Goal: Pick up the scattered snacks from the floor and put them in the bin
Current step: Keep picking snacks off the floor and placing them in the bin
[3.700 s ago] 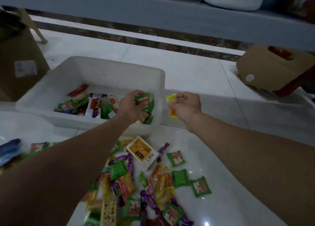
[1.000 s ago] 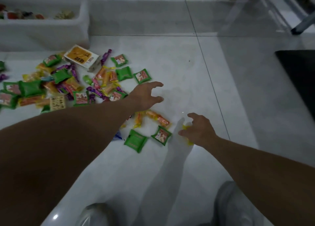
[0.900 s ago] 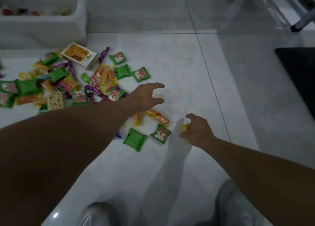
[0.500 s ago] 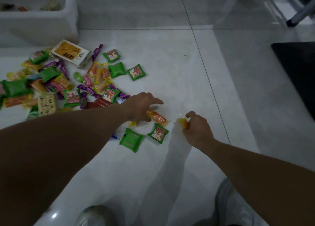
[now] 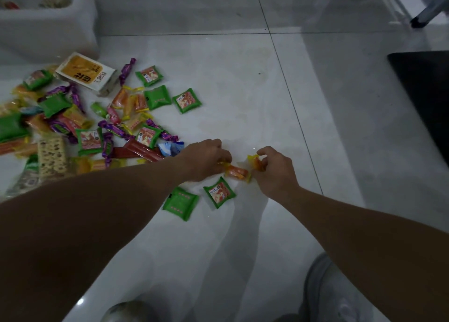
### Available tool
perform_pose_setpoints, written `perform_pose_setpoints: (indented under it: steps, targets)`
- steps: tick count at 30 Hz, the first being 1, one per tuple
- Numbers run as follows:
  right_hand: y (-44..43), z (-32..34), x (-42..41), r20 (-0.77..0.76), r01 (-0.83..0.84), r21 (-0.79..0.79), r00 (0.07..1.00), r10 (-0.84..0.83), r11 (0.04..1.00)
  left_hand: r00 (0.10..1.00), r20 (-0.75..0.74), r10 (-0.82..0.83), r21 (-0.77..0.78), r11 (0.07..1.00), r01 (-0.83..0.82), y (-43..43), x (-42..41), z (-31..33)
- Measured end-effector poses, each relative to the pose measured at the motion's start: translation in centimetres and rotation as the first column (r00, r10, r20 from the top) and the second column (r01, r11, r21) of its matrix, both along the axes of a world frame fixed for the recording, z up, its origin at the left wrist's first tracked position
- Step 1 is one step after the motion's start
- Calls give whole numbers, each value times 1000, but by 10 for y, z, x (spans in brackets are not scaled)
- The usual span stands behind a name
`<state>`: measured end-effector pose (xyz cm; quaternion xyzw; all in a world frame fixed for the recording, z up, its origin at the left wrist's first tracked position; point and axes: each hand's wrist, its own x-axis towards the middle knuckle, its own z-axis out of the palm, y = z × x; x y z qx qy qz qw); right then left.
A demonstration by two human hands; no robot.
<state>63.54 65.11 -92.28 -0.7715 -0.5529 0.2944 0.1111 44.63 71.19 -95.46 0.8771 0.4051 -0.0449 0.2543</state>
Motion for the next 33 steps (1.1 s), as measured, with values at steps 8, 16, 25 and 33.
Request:
perform_pose_setpoints:
  steps: [8, 16, 25, 33]
  targets:
    - [12, -3, 4, 12, 7, 15, 1000, -7, 1000, 991, 50, 128, -55, 991, -125, 6, 1, -2]
    - [30, 3, -14, -48, -32, 57, 998, 35, 998, 939, 142, 314, -85, 949, -304, 18, -15, 15]
    - [69, 41, -60, -143, -72, 167, 985, 96, 983, 803, 345, 485, 0, 856, -517, 41, -46, 73]
    - [105, 83, -126, -264, -73, 305, 952, 158, 950, 586, 486, 648, 48, 650, -758, 49, -104, 113]
